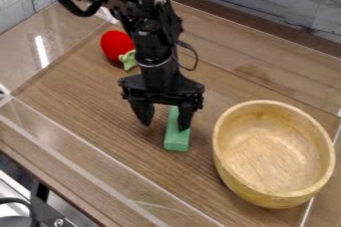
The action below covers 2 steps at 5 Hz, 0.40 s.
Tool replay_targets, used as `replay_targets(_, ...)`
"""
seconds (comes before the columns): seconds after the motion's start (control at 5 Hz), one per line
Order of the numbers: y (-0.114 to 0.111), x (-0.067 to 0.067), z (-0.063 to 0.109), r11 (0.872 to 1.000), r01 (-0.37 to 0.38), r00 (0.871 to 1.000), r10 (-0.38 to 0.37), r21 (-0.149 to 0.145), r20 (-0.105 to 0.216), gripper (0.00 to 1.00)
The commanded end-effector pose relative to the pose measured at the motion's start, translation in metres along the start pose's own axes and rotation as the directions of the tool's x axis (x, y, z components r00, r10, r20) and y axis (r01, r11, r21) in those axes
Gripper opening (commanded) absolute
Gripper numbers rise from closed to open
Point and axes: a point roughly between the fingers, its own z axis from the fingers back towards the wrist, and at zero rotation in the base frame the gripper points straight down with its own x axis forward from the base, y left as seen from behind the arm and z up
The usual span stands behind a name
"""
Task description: Put the green object in the brown bowl
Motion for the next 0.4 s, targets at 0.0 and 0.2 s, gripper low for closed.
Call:
replay_targets(0.0, -0.007, 0.006, 0.016, 1.000, -0.015, 0.999, 0.015, -0.009, 0.050, 1.00)
replay_targets(0.2, -0.006, 0.006, 0.026, 0.999, -0.045, 0.997, 0.046, -0.013, 0.057, 1.00)
